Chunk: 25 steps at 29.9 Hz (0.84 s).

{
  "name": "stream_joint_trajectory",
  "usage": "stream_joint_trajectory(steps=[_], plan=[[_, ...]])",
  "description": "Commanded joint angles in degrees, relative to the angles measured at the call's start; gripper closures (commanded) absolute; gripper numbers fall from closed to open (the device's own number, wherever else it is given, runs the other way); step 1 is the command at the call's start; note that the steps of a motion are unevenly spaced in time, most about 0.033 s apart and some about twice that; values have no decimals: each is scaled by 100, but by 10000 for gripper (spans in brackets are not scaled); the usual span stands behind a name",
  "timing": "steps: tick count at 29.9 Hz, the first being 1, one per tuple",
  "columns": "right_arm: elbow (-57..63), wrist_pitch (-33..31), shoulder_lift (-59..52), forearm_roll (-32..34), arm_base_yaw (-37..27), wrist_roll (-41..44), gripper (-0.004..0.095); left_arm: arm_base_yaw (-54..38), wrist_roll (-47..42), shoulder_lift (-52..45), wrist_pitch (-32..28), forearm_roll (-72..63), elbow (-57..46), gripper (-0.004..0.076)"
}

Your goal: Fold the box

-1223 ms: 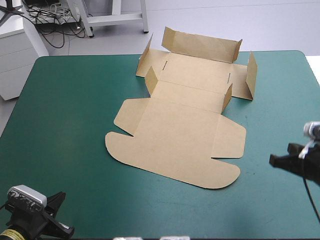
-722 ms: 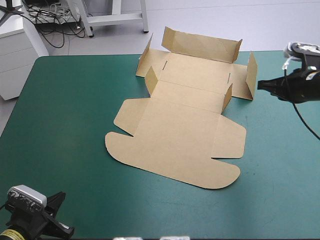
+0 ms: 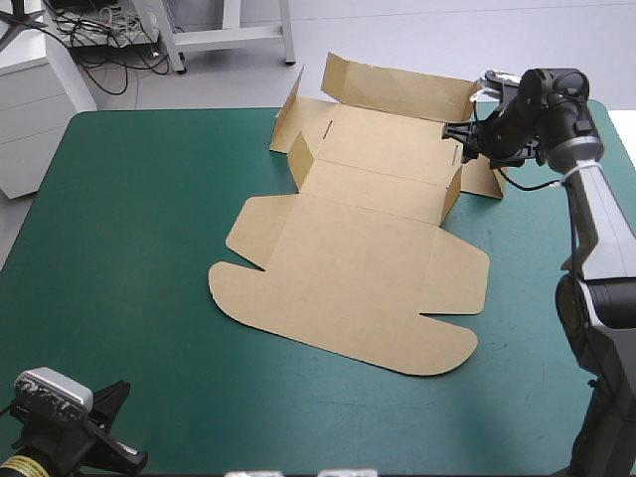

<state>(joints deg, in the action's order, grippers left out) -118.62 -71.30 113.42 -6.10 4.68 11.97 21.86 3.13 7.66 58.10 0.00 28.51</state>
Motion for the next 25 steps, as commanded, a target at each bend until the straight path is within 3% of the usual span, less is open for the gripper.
stream_joint_trajectory(steps=[1,6,15,25], plan=[[-214,-48,60,-170,17,36,355,18,-12,86,-381,0,164,734],[-214,77,652,-622,17,26,355,18,-12,86,-381,0,164,734],[-214,81,1154,-798,17,26,377,18,-12,86,-381,0,164,734],[-385,254,1148,-773,17,-26,796,18,-12,86,-381,0,164,734]])
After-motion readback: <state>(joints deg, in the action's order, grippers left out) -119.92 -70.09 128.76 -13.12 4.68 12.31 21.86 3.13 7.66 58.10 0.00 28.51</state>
